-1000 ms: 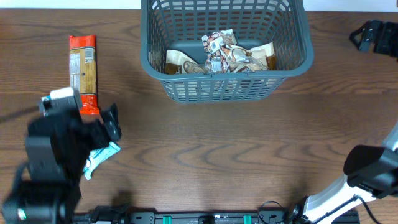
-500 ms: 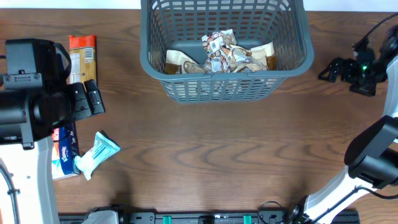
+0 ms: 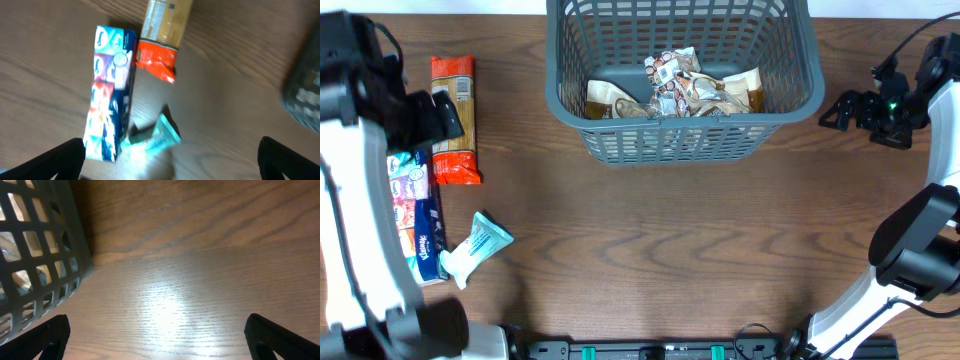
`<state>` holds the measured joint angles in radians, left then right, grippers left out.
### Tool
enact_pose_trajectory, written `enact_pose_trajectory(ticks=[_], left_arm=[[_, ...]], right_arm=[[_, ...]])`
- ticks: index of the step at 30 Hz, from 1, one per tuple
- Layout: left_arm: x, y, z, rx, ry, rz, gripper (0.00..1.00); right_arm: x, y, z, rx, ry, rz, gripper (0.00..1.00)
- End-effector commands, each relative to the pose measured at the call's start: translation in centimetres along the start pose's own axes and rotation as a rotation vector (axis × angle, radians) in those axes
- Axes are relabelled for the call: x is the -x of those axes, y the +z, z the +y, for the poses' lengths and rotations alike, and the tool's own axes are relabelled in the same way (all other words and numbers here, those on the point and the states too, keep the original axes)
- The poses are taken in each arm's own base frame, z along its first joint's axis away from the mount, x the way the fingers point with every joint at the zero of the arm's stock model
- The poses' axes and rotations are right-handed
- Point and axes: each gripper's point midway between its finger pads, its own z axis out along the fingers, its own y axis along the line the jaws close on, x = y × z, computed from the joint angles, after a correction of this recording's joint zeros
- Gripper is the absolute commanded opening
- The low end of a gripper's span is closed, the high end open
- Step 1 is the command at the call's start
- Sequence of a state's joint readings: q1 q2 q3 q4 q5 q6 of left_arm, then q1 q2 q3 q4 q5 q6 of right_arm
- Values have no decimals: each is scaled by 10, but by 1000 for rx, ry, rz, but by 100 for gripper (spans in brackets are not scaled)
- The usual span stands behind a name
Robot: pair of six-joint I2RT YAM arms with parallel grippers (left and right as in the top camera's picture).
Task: Pack container
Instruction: 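Reach the left gripper to the red spaghetti pack and grasp it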
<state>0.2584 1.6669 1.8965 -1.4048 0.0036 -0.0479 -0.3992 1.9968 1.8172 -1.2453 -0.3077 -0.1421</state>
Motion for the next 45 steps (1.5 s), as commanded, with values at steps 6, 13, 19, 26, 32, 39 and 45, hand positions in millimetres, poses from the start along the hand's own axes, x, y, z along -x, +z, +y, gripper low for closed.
enact_pose_trajectory(ticks=[6, 13, 19, 26, 32, 39, 45], left_arm=[[69, 53, 2, -22, 73, -31, 98], [100, 101, -2, -22, 109, -65, 98], [89, 158, -3, -21, 155, 58, 98], [75, 212, -4, -22, 169, 163, 98], [64, 247, -5, -23, 175, 225, 99], [55, 277, -5, -24, 176, 267, 99], [53, 290, -5, -23, 173, 273, 99]], right_arm=[[7, 1, 9, 13, -44, -27, 99], [14, 1, 9, 10, -53, -53, 99], [20, 0, 8, 6, -61, -78, 99], [24, 0, 8, 3, -67, -97, 99], [27, 0, 8, 1, -76, -109, 99], [29, 0, 7, -2, -88, -114, 99], [30, -1, 7, -5, -91, -121, 99]])
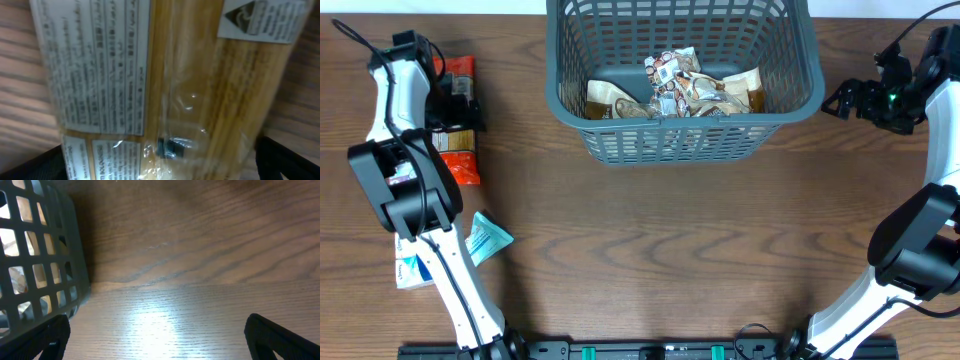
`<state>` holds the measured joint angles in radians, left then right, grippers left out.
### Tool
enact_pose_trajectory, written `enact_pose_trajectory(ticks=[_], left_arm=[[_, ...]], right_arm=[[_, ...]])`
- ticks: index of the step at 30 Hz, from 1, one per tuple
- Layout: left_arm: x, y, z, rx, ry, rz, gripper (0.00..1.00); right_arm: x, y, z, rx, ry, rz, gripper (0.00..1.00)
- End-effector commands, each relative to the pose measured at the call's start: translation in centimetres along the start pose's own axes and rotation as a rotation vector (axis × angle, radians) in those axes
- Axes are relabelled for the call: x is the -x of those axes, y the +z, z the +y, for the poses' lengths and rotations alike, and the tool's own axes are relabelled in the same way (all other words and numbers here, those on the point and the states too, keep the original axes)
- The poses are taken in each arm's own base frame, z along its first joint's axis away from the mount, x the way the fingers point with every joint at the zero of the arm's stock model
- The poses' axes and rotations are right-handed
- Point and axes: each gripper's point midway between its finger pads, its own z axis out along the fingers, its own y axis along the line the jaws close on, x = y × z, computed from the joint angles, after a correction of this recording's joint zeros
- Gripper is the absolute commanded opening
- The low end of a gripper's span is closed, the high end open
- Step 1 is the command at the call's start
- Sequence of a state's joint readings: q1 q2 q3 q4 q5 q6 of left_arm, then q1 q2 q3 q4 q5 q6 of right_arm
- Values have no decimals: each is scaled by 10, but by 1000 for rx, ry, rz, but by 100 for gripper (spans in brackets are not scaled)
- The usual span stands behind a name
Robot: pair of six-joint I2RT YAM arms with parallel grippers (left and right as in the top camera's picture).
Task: Pack container
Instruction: 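Reach the left gripper to the red spaghetti pack and grasp it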
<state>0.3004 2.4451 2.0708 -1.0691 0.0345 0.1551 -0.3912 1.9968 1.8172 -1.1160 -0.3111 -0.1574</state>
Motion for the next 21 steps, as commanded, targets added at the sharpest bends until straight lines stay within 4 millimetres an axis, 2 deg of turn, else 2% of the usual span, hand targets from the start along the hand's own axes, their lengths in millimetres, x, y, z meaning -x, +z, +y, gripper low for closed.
enact_pose_trajectory(ticks=[1, 4, 8, 16, 17, 21], left_arm=[[2, 8, 1, -4, 3, 2, 99], [5, 12, 1, -2, 2, -11, 98], [6, 12, 1, -2, 3, -15, 76], [-9, 11, -2, -14, -21, 43, 19], [-12, 11, -3, -15, -43, 57, 6], [-19, 5, -3, -15, -96, 81, 6]], right_arm=[[0, 0, 7, 10, -28, -1, 99], [0, 0, 7, 10, -28, 0, 99], [0, 0, 7, 10, -28, 1, 99], [-1, 0, 7, 11, -34, 2, 98], [-1, 0, 7, 11, -34, 3, 98], [-1, 0, 7, 10, -34, 2, 99]])
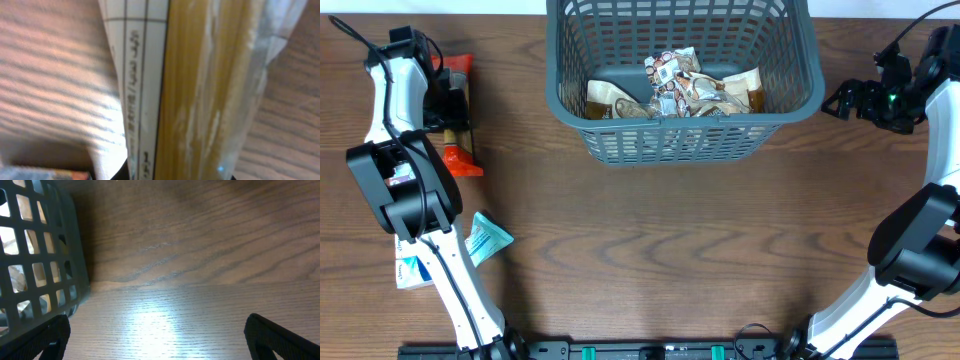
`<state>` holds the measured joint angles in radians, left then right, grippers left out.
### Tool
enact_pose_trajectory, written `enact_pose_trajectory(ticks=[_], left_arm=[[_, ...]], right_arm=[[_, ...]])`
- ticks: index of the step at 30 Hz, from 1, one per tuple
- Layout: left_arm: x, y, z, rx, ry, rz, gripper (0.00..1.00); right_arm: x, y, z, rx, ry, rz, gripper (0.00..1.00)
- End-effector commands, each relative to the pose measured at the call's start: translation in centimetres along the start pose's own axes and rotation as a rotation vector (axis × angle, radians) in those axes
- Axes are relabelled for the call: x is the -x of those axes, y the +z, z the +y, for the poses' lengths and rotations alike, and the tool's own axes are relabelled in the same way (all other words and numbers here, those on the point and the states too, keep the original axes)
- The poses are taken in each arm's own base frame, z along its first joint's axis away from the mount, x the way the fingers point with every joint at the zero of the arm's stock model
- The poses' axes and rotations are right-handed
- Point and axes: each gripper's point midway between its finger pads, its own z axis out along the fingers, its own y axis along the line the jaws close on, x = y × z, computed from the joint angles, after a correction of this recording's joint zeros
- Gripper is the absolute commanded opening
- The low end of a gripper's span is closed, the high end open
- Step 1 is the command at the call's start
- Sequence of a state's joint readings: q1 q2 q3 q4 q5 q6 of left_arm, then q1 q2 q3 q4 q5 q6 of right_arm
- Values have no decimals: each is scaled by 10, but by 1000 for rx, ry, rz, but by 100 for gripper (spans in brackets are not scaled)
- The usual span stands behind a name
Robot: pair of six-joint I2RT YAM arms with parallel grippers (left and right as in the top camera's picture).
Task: Pack container
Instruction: 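Reach the left gripper to the red spaghetti pack and grasp it, then lift the spaghetti pack with the left gripper toward the basket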
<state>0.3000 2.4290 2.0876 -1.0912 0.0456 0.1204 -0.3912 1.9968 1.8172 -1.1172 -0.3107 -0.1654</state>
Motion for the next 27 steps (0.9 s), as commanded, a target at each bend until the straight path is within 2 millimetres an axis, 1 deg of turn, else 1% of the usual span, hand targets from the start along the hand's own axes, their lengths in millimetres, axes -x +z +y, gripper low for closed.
enact_pose_trajectory(ticks=[1, 4, 8, 9, 11, 12, 15, 19, 21, 23, 25, 27], left_arm=[[-21, 14, -1, -2, -68, 93, 6], [-20, -2, 0, -2, -74, 70, 6], [-12, -39, 0, 0, -75, -9, 6], [-8, -64, 0, 1, -75, -66, 6], [-5, -96, -1, 2, -70, -137, 6], [-4, -109, -2, 2, -68, -166, 6], [-2, -160, -8, 1, -54, -291, 6], [-3, -230, -22, -4, -18, -477, 6], [-4, -268, -33, -8, 23, -586, 6], [-7, -301, -47, -11, 80, -684, 6], [-10, -332, -65, -10, 165, -781, 6], [-15, -360, -89, 1, 289, -874, 6]], right_arm=[[0, 0, 7, 11, -26, 1, 99], [0, 0, 7, 11, -26, 1, 99], [-1, 0, 7, 11, -25, 3, 99], [-1, 0, 7, 12, -25, 5, 99], [-2, 0, 7, 12, -24, 7, 99], [-2, 0, 7, 12, -24, 8, 99], [-2, 0, 7, 12, -24, 8, 99], [-2, 0, 7, 12, -23, 9, 99], [-2, 0, 7, 13, -23, 9, 99], [-3, 0, 7, 13, -22, 11, 98], [-3, 0, 7, 14, -22, 12, 98], [-3, 0, 8, 17, -22, 12, 98]])
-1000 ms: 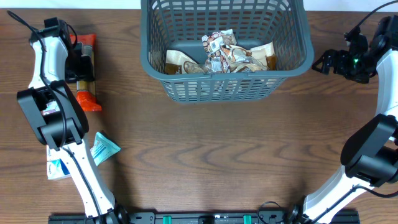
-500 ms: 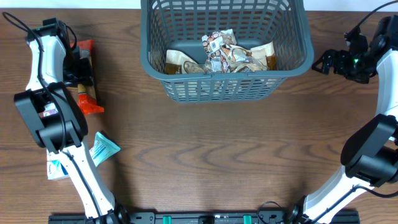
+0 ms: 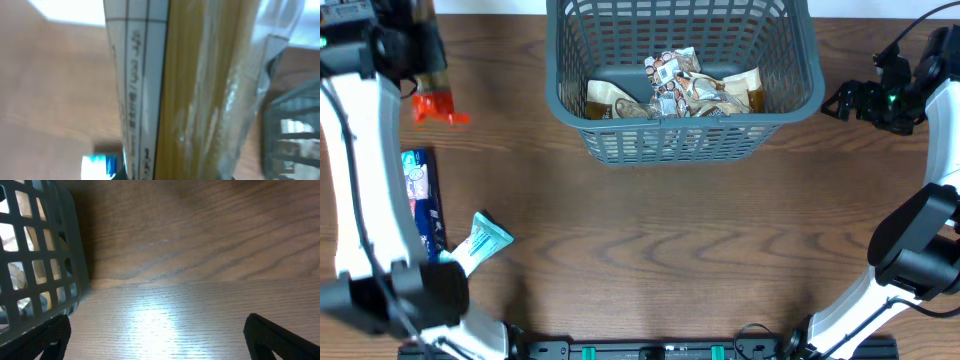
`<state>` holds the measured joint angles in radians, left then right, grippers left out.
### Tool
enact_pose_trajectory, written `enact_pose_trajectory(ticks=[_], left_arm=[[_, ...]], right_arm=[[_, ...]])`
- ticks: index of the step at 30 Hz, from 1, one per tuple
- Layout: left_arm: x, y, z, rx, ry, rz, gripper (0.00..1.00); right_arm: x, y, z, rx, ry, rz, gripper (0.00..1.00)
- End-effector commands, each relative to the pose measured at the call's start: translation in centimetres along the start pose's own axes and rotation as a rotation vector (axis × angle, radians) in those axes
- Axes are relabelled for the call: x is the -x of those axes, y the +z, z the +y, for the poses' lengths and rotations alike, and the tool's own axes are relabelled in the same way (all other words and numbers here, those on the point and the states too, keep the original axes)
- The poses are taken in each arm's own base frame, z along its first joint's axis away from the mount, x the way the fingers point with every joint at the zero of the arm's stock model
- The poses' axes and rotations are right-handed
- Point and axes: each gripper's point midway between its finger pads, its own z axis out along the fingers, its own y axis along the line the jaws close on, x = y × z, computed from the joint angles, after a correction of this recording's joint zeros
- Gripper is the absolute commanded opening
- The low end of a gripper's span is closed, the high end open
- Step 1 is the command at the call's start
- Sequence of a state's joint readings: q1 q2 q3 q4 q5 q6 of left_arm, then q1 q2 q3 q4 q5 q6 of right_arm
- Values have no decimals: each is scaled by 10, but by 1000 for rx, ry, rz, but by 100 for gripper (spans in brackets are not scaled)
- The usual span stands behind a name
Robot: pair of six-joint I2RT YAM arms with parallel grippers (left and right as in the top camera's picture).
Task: Pack container
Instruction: 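Lift the spaghetti pack with the left gripper toward the basket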
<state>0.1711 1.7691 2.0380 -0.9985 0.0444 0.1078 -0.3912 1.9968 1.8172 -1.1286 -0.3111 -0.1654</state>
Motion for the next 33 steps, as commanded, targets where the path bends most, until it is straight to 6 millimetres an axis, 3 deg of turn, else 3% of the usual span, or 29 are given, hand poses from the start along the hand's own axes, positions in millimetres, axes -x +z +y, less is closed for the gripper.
enact_pose_trajectory(ticks=[1, 10, 16, 21, 25, 33], left_arm=[[40, -57, -44, -51, 251, -214, 6], [71, -112, -176, -167, 825, -530, 6], [81, -149, -240, -230, 943, -724, 6], [70, -165, -287, -373, 988, -796, 6], [57, -138, -308, -412, 1014, -737, 6], [14, -38, -335, -457, 1074, -499, 6]], right_arm=[[0, 0, 7, 14, -26, 1, 98], [0, 0, 7, 14, -26, 0, 98], [-1, 0, 7, 15, -25, 5, 97], [-1, 0, 7, 15, -24, 5, 97], [-1, 0, 7, 15, -24, 5, 97], [-1, 0, 7, 15, -24, 5, 97]])
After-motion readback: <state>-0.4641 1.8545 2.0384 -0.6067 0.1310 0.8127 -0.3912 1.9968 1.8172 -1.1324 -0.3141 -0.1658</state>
